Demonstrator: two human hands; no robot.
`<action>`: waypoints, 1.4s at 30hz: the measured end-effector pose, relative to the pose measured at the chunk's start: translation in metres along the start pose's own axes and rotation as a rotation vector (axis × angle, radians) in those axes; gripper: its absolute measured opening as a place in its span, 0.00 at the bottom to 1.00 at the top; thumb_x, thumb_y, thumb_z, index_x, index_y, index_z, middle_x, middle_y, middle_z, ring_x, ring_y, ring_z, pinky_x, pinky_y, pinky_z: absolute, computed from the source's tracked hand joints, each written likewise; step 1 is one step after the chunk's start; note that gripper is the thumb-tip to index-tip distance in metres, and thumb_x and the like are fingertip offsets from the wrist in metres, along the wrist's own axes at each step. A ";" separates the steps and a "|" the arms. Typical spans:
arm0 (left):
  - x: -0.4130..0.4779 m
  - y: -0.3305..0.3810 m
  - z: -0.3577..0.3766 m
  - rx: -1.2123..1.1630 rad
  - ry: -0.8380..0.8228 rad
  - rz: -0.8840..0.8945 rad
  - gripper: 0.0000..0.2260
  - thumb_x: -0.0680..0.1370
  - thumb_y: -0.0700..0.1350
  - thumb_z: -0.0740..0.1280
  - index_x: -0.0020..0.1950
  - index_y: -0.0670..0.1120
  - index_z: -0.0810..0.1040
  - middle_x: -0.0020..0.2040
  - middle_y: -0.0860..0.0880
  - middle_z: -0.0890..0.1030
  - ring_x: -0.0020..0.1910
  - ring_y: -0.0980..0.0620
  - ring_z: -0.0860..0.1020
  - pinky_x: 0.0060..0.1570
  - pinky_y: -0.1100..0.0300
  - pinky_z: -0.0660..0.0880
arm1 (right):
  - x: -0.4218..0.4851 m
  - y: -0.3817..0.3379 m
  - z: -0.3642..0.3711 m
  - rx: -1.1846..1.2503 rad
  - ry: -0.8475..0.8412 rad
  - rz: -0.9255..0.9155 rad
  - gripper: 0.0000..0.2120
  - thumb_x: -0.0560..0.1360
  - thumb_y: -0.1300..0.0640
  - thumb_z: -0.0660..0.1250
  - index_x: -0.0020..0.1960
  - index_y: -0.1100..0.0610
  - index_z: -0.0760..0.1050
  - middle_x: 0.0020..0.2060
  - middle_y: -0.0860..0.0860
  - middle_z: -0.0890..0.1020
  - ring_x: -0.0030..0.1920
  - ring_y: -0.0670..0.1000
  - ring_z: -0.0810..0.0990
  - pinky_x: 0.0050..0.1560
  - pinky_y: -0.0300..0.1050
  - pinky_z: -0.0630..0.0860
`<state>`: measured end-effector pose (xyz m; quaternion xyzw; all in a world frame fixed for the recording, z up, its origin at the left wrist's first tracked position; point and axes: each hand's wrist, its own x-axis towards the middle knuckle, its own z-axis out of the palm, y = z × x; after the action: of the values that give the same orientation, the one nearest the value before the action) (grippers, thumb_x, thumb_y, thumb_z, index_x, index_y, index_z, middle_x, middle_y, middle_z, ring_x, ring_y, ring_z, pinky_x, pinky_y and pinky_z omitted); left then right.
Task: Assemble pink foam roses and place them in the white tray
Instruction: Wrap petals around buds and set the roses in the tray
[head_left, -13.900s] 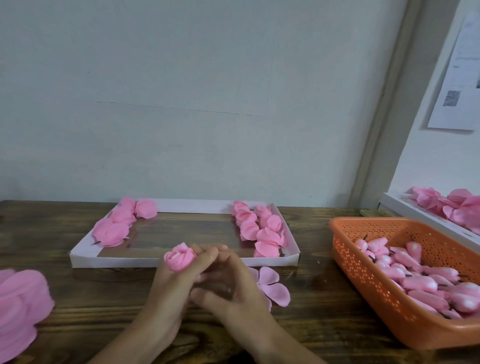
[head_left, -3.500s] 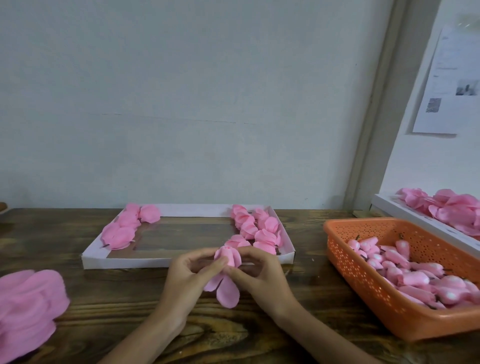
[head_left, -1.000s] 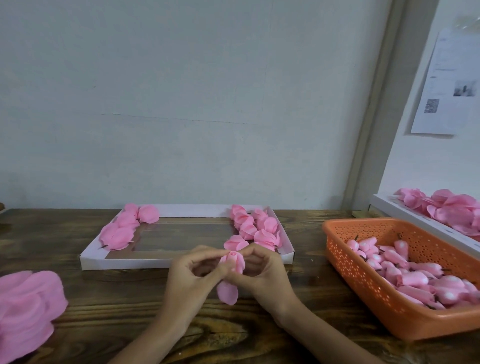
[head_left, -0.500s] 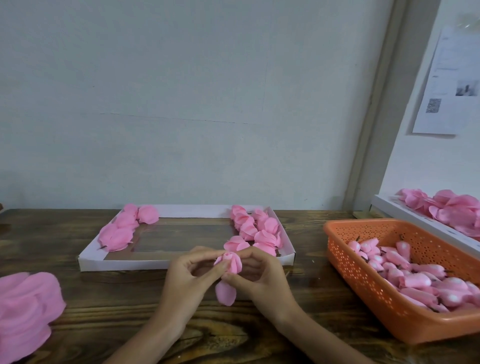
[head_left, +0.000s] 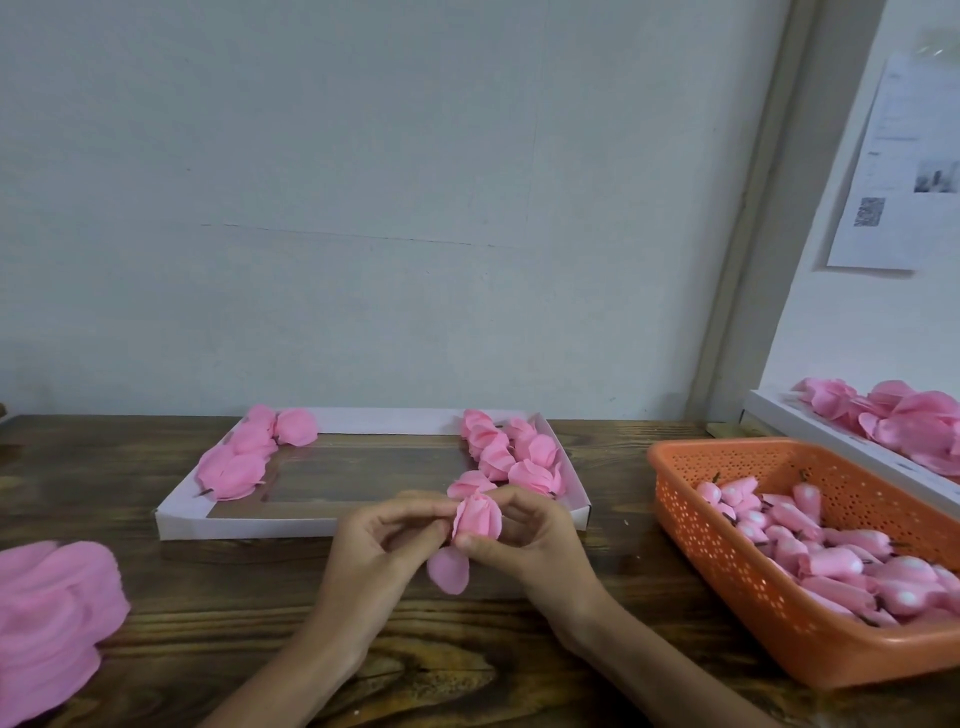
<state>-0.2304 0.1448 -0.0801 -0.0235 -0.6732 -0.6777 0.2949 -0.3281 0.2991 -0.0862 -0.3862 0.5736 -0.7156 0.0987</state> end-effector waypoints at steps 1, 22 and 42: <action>0.001 0.000 0.000 0.002 0.005 0.008 0.14 0.77 0.27 0.70 0.47 0.45 0.90 0.49 0.45 0.87 0.52 0.49 0.86 0.51 0.64 0.80 | 0.000 0.001 0.000 0.012 -0.011 0.003 0.12 0.71 0.62 0.81 0.53 0.53 0.84 0.51 0.55 0.87 0.54 0.54 0.86 0.55 0.44 0.81; 0.002 -0.002 -0.006 -0.271 -0.003 -0.273 0.11 0.69 0.42 0.77 0.49 0.39 0.84 0.49 0.32 0.85 0.44 0.38 0.85 0.41 0.55 0.83 | 0.001 0.005 -0.008 0.155 0.030 0.104 0.15 0.72 0.64 0.79 0.56 0.64 0.80 0.56 0.65 0.85 0.56 0.64 0.86 0.53 0.54 0.85; 0.004 0.000 -0.007 -0.085 -0.085 -0.074 0.07 0.66 0.42 0.78 0.42 0.42 0.87 0.56 0.45 0.86 0.56 0.46 0.85 0.55 0.58 0.82 | -0.003 -0.007 -0.001 0.057 -0.094 0.099 0.12 0.72 0.60 0.81 0.54 0.57 0.84 0.52 0.54 0.86 0.54 0.54 0.85 0.54 0.48 0.83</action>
<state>-0.2309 0.1367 -0.0793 -0.0396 -0.6562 -0.7144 0.2397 -0.3250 0.3037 -0.0814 -0.3876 0.5661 -0.7070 0.1719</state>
